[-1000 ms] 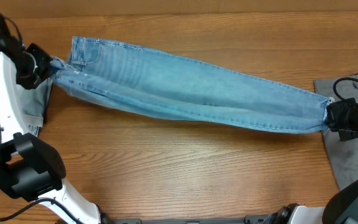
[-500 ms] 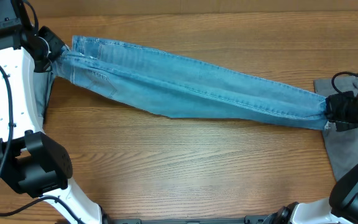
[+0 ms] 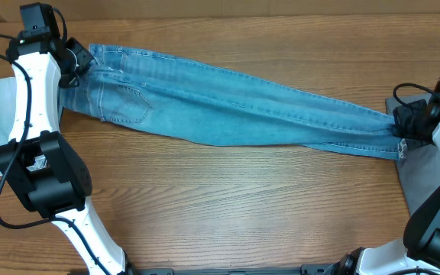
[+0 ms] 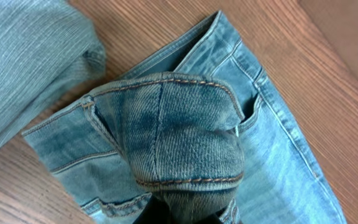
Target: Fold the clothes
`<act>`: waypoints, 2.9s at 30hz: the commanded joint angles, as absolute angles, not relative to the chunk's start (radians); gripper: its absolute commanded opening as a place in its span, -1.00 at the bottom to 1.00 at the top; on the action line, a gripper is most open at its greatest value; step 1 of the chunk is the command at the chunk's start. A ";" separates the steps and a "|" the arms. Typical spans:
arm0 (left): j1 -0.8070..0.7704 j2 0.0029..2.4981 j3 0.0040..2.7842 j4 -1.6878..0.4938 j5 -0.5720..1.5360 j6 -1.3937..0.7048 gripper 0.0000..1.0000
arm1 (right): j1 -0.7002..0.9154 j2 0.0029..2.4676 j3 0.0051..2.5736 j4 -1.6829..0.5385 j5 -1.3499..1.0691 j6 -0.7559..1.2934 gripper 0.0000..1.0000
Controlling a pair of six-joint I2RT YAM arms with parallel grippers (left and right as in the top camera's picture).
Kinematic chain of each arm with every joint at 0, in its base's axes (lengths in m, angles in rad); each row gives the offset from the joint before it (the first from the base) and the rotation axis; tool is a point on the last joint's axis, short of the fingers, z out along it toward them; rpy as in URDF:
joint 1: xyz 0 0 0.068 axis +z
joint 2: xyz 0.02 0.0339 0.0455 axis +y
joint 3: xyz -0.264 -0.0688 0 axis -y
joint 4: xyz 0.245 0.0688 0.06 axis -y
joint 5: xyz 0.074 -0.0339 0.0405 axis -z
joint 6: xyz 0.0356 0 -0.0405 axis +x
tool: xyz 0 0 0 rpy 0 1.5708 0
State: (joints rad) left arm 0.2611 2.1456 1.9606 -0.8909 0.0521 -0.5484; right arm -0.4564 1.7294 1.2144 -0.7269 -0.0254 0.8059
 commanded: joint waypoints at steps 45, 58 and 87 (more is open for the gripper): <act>0.091 2.148 2.253 -1.372 0.112 -0.476 1.00 | 0.315 1.982 1.472 -0.512 -0.334 -0.685 0.29; 0.091 2.148 2.253 -1.372 0.112 -0.475 1.00 | 0.329 2.108 1.472 -0.430 -0.271 -0.820 0.23; 0.091 2.148 2.253 -1.372 0.112 -0.476 1.00 | 0.308 2.138 1.560 -0.291 -0.089 -0.707 -0.92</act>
State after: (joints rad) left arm 0.0921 2.1601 2.2414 -1.3697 0.1051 -0.4702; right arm 0.3275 2.1277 1.5265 -0.3035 -0.1425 -0.7238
